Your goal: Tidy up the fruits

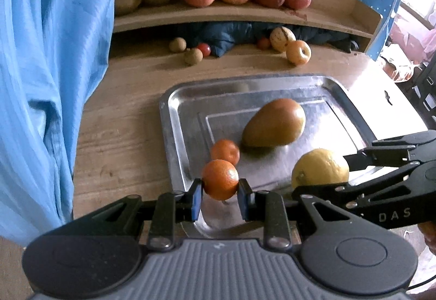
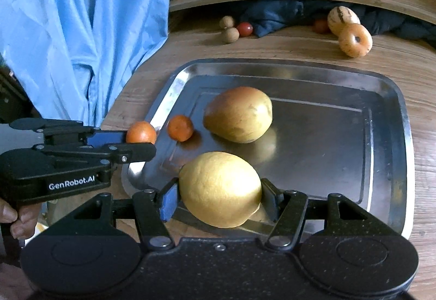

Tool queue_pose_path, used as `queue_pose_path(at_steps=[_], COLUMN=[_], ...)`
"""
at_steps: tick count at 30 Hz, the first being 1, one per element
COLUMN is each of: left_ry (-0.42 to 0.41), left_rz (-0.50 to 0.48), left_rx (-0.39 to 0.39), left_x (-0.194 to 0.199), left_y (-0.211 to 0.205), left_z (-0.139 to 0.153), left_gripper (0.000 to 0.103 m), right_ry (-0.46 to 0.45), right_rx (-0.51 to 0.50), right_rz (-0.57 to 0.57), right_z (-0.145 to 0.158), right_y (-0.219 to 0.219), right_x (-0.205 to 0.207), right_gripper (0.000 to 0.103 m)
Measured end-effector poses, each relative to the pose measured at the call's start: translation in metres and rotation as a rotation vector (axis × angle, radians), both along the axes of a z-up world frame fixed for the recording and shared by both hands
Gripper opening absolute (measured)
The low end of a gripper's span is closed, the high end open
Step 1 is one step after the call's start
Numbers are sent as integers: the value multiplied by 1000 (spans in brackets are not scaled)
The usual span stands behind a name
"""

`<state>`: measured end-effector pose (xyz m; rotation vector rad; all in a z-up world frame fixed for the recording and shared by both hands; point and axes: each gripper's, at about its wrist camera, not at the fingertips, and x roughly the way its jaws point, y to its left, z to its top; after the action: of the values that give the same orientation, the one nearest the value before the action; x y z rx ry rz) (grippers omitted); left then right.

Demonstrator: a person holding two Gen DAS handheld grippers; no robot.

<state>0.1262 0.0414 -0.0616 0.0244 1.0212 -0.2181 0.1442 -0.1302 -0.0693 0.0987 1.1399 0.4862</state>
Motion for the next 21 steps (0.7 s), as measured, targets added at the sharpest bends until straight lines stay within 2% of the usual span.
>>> queue_pose_path(at_steps=[12, 21], left_ry=[43, 34], left_rz=[21, 15], left_rx=[0, 22], left_x=[-11, -16], left_y=[0, -6], left_z=[-11, -13], left_gripper=[30, 30], right_ry=[-27, -40], right_rx=[-22, -29], right_rz=[18, 7], right_z=[-3, -5], right_y=[3, 4], right_x=[-1, -4], right_gripper=[63, 64])
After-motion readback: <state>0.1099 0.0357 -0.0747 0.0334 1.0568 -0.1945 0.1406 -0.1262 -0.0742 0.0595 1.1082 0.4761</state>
